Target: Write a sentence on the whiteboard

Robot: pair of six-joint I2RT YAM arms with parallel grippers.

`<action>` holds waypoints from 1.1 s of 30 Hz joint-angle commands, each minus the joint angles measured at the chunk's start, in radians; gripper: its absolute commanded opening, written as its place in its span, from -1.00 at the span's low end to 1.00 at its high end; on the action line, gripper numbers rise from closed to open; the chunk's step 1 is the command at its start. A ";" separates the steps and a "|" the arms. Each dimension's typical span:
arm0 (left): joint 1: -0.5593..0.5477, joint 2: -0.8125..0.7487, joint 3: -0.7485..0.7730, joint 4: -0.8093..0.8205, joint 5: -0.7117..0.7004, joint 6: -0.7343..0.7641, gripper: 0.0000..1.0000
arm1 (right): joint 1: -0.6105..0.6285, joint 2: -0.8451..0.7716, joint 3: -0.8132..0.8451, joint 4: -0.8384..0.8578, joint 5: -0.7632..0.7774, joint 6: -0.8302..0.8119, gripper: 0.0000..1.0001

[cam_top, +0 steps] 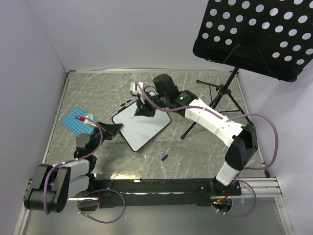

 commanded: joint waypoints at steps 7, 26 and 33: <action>-0.002 -0.030 -0.083 0.065 0.020 0.084 -0.98 | -0.037 -0.130 -0.223 0.144 -0.101 0.046 -1.00; -0.002 0.088 -0.068 0.191 0.056 -0.003 -0.98 | 0.072 -0.173 -0.442 0.542 0.126 0.114 -1.00; -0.002 -0.010 -0.054 0.050 0.051 0.038 -0.98 | 0.073 -0.141 -0.440 0.568 0.114 0.135 -1.00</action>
